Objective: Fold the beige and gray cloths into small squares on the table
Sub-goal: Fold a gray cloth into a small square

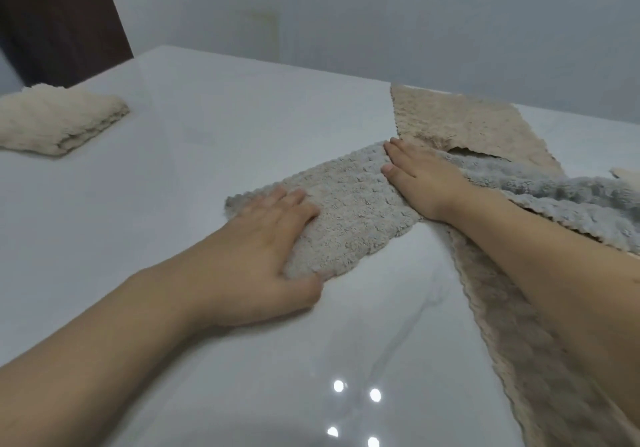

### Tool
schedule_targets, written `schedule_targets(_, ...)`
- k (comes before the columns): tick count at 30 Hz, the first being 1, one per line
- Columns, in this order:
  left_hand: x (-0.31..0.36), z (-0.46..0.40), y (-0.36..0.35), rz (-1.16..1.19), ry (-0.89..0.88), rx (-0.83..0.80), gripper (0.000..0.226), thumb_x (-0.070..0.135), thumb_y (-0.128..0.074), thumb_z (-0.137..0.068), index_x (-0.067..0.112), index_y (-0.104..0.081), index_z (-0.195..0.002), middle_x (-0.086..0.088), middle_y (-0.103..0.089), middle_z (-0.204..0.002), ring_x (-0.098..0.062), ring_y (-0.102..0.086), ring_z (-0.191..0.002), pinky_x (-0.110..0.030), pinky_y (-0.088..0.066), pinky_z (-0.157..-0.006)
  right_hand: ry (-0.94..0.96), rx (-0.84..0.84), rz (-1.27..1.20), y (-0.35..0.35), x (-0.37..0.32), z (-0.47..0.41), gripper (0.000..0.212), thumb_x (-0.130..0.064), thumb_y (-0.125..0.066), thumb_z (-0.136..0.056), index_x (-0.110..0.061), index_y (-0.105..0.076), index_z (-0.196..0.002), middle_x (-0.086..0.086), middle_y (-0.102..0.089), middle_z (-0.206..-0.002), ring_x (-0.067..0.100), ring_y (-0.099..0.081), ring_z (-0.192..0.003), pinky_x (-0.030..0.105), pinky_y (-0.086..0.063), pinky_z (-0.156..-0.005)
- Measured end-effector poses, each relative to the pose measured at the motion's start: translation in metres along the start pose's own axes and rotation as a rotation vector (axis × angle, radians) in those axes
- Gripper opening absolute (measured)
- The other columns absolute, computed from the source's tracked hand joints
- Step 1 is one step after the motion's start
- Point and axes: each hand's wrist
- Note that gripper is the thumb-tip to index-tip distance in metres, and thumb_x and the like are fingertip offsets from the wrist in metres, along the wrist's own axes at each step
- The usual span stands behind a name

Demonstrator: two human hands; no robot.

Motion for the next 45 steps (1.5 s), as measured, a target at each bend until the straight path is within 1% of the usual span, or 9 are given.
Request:
schedule_targets(3, -0.015, 0.002, 0.015, 0.116, -0.058, 0.072, 0.062, 0.047, -0.047, -0.067, 0.042, -0.031, -0.126, 0.013, -0.049, -0.133, -0.004, -0.049, -0.114, -0.024, -0.042, -0.095, -0.003, 0.003, 0.005, 0.001, -0.001, 0.0, 0.057, -0.043, -0.017, -0.104, -0.017, -0.01, -0.155, 0.0, -0.007, -0.163, 0.014, -0.006, -0.149, 0.036, -0.006, -0.121)
schedule_targets(10, -0.056, -0.023, 0.007, 0.091, -0.153, 0.369, 0.046, 0.003, -0.055, -0.074, 0.026, -0.059, -0.113, 0.009, -0.061, -0.115, -0.016, -0.055, -0.105, -0.029, -0.044, -0.087, 0.002, -0.008, 0.01, 0.002, -0.004, 0.003, 0.057, -0.041, -0.018, -0.104, -0.016, -0.011, -0.155, 0.001, -0.007, -0.163, 0.014, -0.006, -0.149, 0.036, -0.005, -0.121)
schedule_targets(15, -0.053, -0.022, 0.015, 0.041, -0.213, 0.443, 0.022, 0.023, -0.042, -0.071, 0.025, -0.058, -0.086, 0.007, -0.061, -0.11, -0.019, -0.056, -0.097, -0.035, -0.048, -0.077, 0.011, 0.266, 0.087, 0.006, -0.017, 0.01, 0.053, -0.037, -0.034, -0.099, -0.011, -0.037, -0.146, 0.012, -0.022, -0.158, 0.029, -0.03, -0.141, 0.049, -0.022, -0.115)
schedule_targets(18, -0.038, -0.012, 0.026, -0.016, -0.343, 0.414, 0.016, 0.029, -0.042, -0.066, 0.025, -0.056, -0.073, 0.004, -0.063, -0.108, -0.018, -0.055, -0.093, -0.031, -0.04, -0.076, 0.107, 0.609, 0.041, 0.011, -0.034, 0.032, 0.032, -0.017, -0.047, -0.087, -0.004, -0.06, -0.114, 0.017, -0.056, -0.117, 0.034, -0.056, -0.099, 0.042, -0.045, -0.083)
schedule_targets(26, -0.029, 0.009, 0.025, 0.692, -0.173, 0.399, 0.018, 0.011, -0.061, -0.072, 0.016, -0.071, -0.086, -0.004, -0.072, -0.084, -0.023, -0.068, -0.079, -0.034, -0.054, -0.073, 0.087, 0.364, -0.237, -0.004, -0.06, 0.078, 0.019, -0.024, -0.054, -0.092, -0.018, -0.063, -0.108, -0.004, -0.055, -0.103, 0.013, -0.049, -0.1, 0.024, -0.032, -0.085)
schedule_targets(31, -0.03, -0.008, 0.025, 0.962, -0.144, 0.46, 0.012, 0.006, -0.069, -0.075, 0.011, -0.071, -0.085, -0.012, -0.072, -0.083, -0.024, -0.066, -0.074, -0.025, -0.054, -0.07, -0.09, 0.33, -0.69, -0.001, -0.053, 0.076, 0.024, -0.009, -0.053, -0.085, -0.029, -0.065, -0.087, -0.013, -0.064, -0.086, 0.011, -0.06, -0.084, 0.032, -0.047, -0.08)
schedule_targets(37, -0.004, -0.064, 0.053, 0.957, -0.115, 0.287, 0.015, 0.013, -0.073, -0.08, 0.006, -0.067, -0.092, 0.004, -0.069, -0.075, -0.009, -0.065, -0.068, -0.022, -0.051, -0.065, -0.244, 0.391, -0.982, 0.005, -0.043, 0.061, 0.033, -0.002, -0.043, -0.083, -0.024, -0.067, -0.076, -0.002, -0.071, -0.08, 0.015, -0.066, -0.078, 0.038, -0.052, -0.078)
schedule_targets(41, 0.018, -0.126, 0.052, 0.914, 0.014, 0.262, 0.032, 0.026, -0.074, -0.075, 0.004, -0.069, -0.099, -0.005, -0.071, -0.089, -0.017, -0.067, -0.081, -0.04, -0.055, -0.082, -0.404, 0.459, -1.436, 0.021, -0.033, 0.05, 0.031, 0.007, -0.031, -0.087, -0.004, -0.059, -0.082, 0.015, -0.06, -0.075, 0.014, -0.059, -0.047, 0.027, -0.054, -0.051)
schedule_targets(45, 0.021, -0.168, 0.03, 0.458, 0.104, 0.288, 0.027, 0.029, -0.07, -0.086, 0.013, -0.053, -0.073, 0.001, -0.053, -0.071, -0.017, -0.049, -0.068, -0.032, -0.039, -0.063, -0.562, 0.452, -1.587, 0.024, -0.021, 0.045, 0.037, -0.029, -0.038, -0.099, -0.009, -0.058, -0.075, 0.008, -0.06, -0.059, 0.016, -0.055, -0.041, 0.021, -0.043, -0.038)
Point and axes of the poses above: each hand's wrist, its own z-axis away from the middle knuckle, its own y-axis out of the back of the hand, x = y × z
